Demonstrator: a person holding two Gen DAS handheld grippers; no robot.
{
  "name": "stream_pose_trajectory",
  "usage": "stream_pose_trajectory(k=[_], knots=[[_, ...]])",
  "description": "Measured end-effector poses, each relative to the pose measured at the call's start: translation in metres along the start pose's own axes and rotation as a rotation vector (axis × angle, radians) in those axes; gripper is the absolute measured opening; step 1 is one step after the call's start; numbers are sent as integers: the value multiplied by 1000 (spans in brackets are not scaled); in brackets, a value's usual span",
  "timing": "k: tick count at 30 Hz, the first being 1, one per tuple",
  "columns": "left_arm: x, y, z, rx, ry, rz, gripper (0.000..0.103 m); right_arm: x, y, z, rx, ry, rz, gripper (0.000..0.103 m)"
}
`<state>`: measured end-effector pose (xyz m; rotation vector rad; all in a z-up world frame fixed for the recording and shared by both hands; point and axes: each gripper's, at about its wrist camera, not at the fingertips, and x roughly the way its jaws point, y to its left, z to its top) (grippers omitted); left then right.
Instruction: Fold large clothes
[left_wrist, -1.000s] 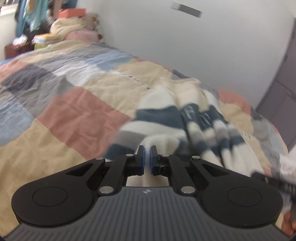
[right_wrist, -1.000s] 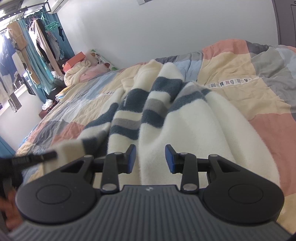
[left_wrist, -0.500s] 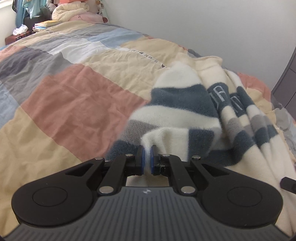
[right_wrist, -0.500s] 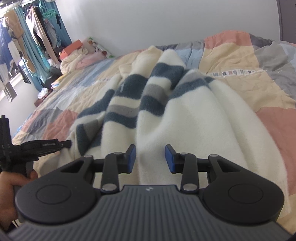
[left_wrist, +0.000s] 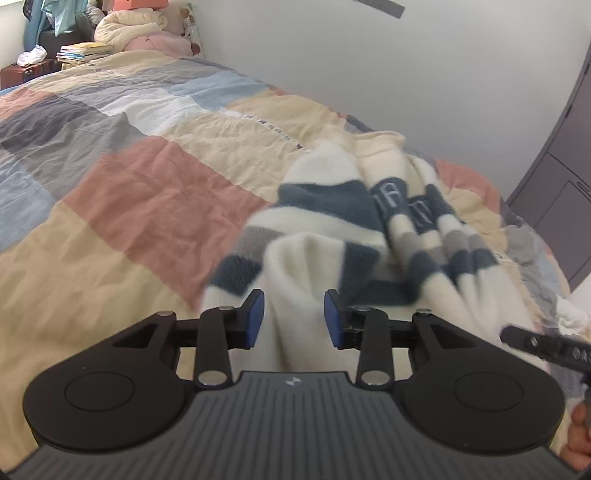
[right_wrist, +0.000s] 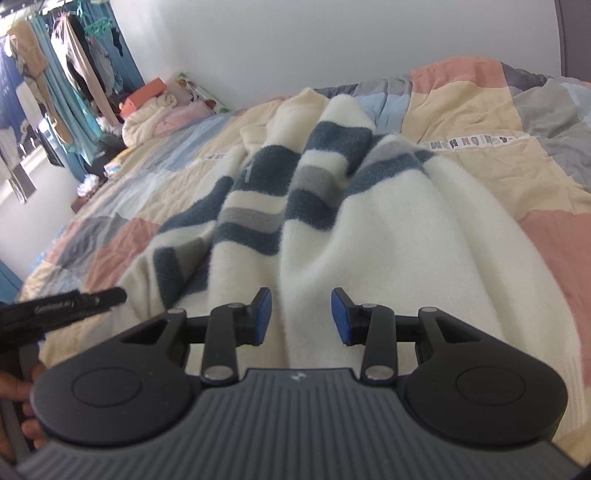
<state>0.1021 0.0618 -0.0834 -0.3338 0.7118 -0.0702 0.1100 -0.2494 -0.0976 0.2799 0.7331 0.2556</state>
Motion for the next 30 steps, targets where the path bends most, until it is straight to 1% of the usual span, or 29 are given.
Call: stream_pose_trajectory(k=[2, 3, 4, 5, 7, 10, 12, 13, 14, 15, 16, 20, 23, 26, 28, 30], knots=[[-13, -7, -9, -7, 0, -40, 41, -8, -1, 1, 14, -14, 13, 40], [-18, -11, -16, -30, 5, -62, 41, -12, -2, 1, 21, -21, 23, 40], [-20, -16, -22, -34, 23, -94, 41, -16, -2, 0, 23, -27, 29, 40], [-20, -24, -28, -19, 45, -122, 41, -19, -2, 0, 20, -30, 29, 40], [-23, -40, -41, 3, 62, -144, 41, -26, 0, -3, 8, -34, 24, 40], [-24, -61, -59, 31, 111, -191, 41, -34, -1, -6, 7, -43, 37, 40], [-24, -74, -72, 85, 131, -161, 41, -37, -3, -6, 14, -44, 47, 40], [-25, -79, -77, 111, 133, -134, 42, -38, -5, -6, 20, -43, 47, 44], [-25, -82, -81, 132, 136, -107, 44, -38, -6, -5, 30, -45, 51, 51], [-24, -83, -84, 144, 138, -90, 45, -39, -7, -5, 41, -49, 57, 66], [-25, -84, -87, 152, 139, -74, 48, -40, -8, -4, 49, -55, 66, 74], [-22, -86, -95, 188, 146, -6, 49, -41, -9, -3, 53, -61, 76, 75], [-20, -86, -97, 166, 141, 50, 49, -38, -10, -4, 54, -50, 77, 75], [-17, -94, -103, 201, 147, 104, 49, -33, -9, -5, 47, -38, 59, 75], [-14, -96, -108, 206, 152, 124, 49, -31, -10, -6, 53, -28, 57, 75], [-11, -93, -108, 185, 149, 125, 49, -31, -10, -6, 54, -27, 56, 75]])
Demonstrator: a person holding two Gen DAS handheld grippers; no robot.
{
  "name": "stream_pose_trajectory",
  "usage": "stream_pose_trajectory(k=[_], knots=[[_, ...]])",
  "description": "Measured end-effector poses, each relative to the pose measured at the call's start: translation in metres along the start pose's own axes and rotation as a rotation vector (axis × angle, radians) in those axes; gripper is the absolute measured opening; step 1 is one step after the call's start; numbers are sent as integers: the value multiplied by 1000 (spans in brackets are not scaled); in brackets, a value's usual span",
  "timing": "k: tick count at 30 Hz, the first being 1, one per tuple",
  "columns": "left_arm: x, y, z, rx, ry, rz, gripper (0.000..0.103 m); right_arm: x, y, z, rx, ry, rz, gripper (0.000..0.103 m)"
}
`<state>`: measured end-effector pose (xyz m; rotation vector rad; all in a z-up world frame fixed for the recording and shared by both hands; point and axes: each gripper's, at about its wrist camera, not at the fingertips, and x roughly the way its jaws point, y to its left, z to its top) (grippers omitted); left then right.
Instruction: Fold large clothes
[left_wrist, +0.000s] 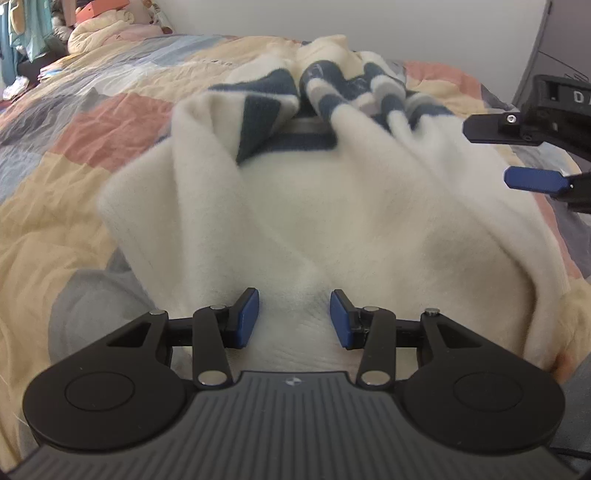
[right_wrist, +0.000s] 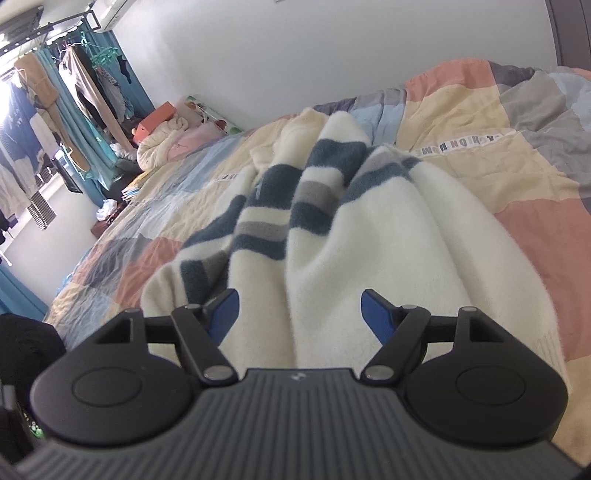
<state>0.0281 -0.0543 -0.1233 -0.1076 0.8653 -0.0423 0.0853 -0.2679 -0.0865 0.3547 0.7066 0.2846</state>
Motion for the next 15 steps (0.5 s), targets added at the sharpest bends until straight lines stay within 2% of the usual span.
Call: stream_pose_trajectory(k=[4, 9, 12, 15], knots=[[6, 4, 1, -22, -4, -12, 46, 2, 1, -1, -5, 7, -7, 75], [13, 18, 0, -120, 4, -52, 38, 4, 1, -1, -9, 13, -9, 75], [14, 20, -1, -141, 0, -56, 34, 4, 2, -1, -12, 13, -6, 75], [13, 22, -2, -157, -9, -52, 24, 5, 3, -1, -15, 13, -11, 75]])
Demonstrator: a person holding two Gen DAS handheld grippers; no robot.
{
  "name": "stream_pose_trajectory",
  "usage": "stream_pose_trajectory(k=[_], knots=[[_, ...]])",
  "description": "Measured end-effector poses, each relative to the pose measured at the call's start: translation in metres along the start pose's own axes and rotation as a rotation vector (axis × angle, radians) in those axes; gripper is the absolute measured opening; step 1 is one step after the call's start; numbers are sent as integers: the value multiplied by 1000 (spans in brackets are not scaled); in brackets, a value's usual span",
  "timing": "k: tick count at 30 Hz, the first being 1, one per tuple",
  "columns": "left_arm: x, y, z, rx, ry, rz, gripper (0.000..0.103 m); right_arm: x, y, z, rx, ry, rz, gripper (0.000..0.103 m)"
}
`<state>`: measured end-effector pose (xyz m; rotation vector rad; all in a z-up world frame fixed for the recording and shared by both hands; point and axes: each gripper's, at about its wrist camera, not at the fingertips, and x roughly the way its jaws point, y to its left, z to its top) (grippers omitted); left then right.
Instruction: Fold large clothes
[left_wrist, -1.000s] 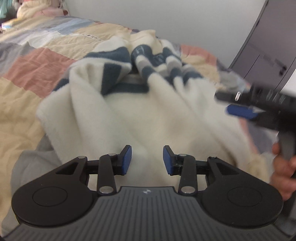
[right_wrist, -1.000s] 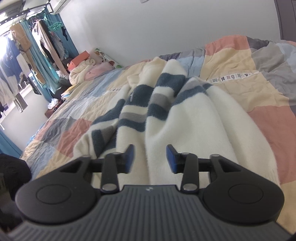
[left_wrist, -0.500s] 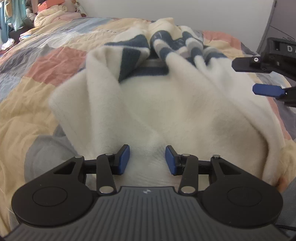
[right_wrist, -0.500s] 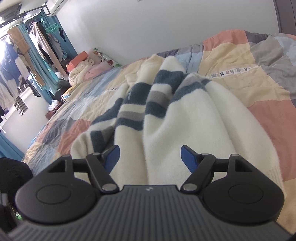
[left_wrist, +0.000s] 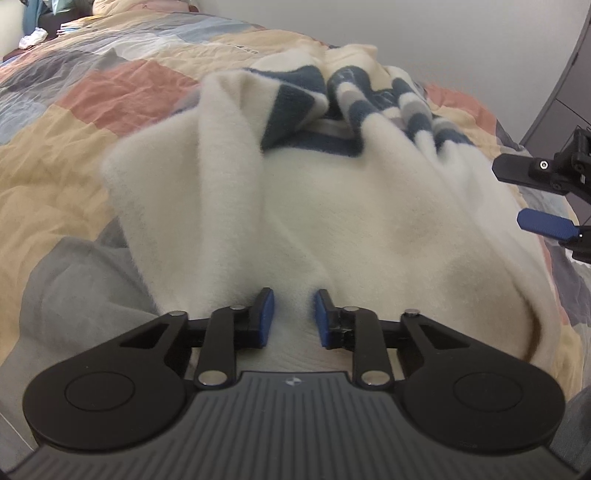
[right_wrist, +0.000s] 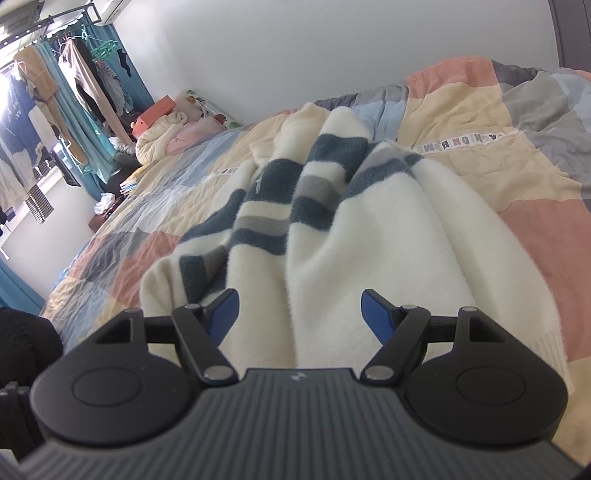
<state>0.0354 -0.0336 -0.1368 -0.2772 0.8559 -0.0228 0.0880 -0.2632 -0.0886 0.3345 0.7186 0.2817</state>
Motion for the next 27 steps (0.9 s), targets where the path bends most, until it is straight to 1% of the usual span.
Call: stream_pose_trajectory(k=[1, 2, 3, 5, 7, 9, 10, 13, 15, 18, 21, 23, 25, 27], knots=[[-1, 3, 1, -17, -3, -9, 17, 0, 0, 0, -1, 0, 1, 75], [-3, 8, 3, -53, -6, -28, 13, 0, 1, 0, -3, 0, 3, 75], [-6, 16, 7, -96, -3, -32, 12, 0, 1, 0, -8, -2, 4, 75], [-17, 34, 18, -189, -34, -33, 11, -1, 0, -1, -11, -4, -5, 75], [-32, 50, 38, -236, -74, -28, 11, -1, -3, -2, 0, 1, -12, 75], [-50, 69, 66, -270, -120, -23, 11, 0, -6, -3, 15, 6, -11, 75], [-60, 79, 82, -274, -147, -4, 11, 1, -7, -3, 22, 10, -8, 75], [-90, 104, 139, -235, -256, 95, 11, 3, -9, -2, 42, 13, -11, 75], [-107, 121, 179, -208, -314, 188, 11, 5, -8, -2, 41, 15, -15, 75], [-121, 149, 228, -164, -365, 333, 11, 8, -9, -3, 49, 29, -25, 75], [-127, 179, 274, -155, -393, 467, 10, 10, -11, -4, 64, 34, -37, 75], [-131, 196, 300, -133, -439, 555, 10, 12, -11, -3, 66, 31, -55, 75], [-135, 218, 324, -151, -480, 607, 10, 15, -11, -1, 72, 26, -64, 75], [-135, 239, 345, -167, -511, 658, 0, 17, -9, 0, 66, 16, -78, 75]])
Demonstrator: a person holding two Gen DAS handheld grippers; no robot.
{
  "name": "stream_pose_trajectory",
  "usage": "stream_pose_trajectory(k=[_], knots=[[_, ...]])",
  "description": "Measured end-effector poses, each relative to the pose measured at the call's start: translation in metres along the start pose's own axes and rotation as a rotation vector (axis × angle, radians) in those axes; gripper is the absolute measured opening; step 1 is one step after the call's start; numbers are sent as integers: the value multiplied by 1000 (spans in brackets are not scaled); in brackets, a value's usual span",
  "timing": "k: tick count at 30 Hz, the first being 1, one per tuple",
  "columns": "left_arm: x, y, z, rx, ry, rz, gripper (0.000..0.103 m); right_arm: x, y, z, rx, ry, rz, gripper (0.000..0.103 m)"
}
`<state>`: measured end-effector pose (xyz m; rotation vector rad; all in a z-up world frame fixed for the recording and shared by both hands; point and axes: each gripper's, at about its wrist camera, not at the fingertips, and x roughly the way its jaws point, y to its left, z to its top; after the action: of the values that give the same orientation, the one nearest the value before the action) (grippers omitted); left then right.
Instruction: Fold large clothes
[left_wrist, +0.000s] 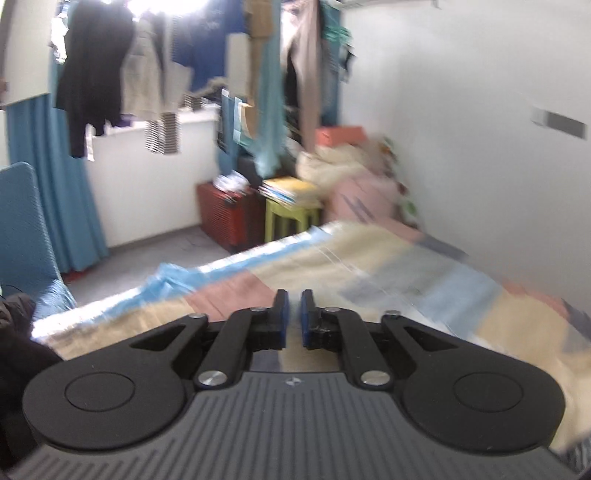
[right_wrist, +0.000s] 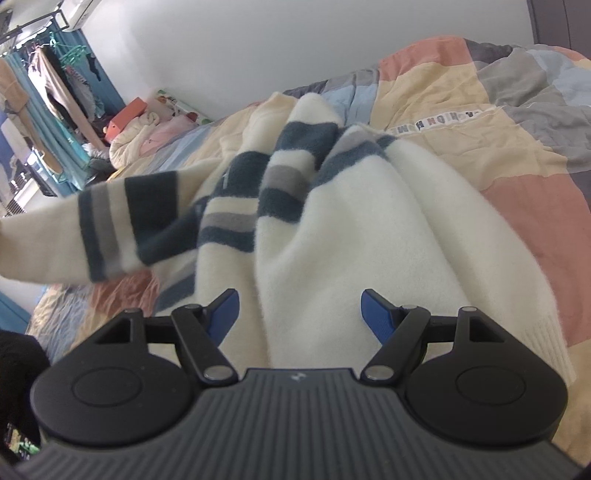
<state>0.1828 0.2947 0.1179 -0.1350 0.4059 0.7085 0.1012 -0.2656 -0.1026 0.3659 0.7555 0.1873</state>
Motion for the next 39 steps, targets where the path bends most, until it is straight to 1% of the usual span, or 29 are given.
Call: stream_pose_trajectory(k=[1, 2, 3, 4, 5, 7, 9, 11, 14, 17, 19, 21, 23, 25, 27, 28, 29, 31, 33, 36, 39], knots=[[11, 3, 6, 12, -34, 50, 0, 2, 1, 1, -8, -4, -6, 75], [20, 11, 12, 23, -60, 84, 0, 4, 3, 1, -17, -7, -11, 75], [34, 16, 14, 23, -61, 110, 0, 6, 5, 2, -25, -8, -15, 75], [51, 21, 13, 17, -30, 124, 0, 9, 7, 2, -33, -6, -18, 75], [69, 26, 8, 5, 13, 121, 0, 12, 9, 3, -39, -2, -22, 75], [99, 33, -12, -17, 66, 97, 0, 19, 12, 4, -43, 7, -30, 75], [129, 35, -41, -41, 144, 28, 0, 27, 15, 5, -47, 17, -39, 76], [155, 29, -76, -49, 225, -33, 0, 34, 19, 7, -57, 20, -49, 76], [184, 15, -122, -41, 305, -93, 0, 44, 24, 8, -86, 20, -71, 76], [205, 1, -163, -12, 375, -107, 0, 53, 25, 7, -90, 30, -85, 76], [217, -5, -186, 6, 429, -95, 0, 59, 24, 9, -83, 27, -96, 76], [226, -7, -195, 45, 426, -91, 0, 66, 23, 13, -74, 32, -103, 76], [230, -12, -195, 94, 437, -87, 0, 72, 24, 16, -68, 32, -107, 76], [227, -11, -189, 80, 461, -90, 1, 75, 27, 15, -88, 32, -106, 76], [216, -12, -177, 81, 473, -107, 2, 75, 29, 14, -110, 30, -110, 76], [209, -14, -174, 94, 476, -105, 10, 74, 29, 13, -113, 28, -109, 76], [199, -18, -169, 111, 478, -102, 26, 72, 28, 13, -109, 25, -106, 76], [179, -23, -160, 134, 466, -112, 44, 69, 27, 11, -100, 17, -99, 76], [151, -27, -149, 126, 434, -137, 44, 65, 26, 8, -98, 14, -94, 76], [110, -36, -139, 108, 431, -192, 44, 56, 23, 6, -84, 9, -86, 74], [61, -48, -137, 87, 426, -264, 44, 42, 15, 5, -30, 4, -67, 74]])
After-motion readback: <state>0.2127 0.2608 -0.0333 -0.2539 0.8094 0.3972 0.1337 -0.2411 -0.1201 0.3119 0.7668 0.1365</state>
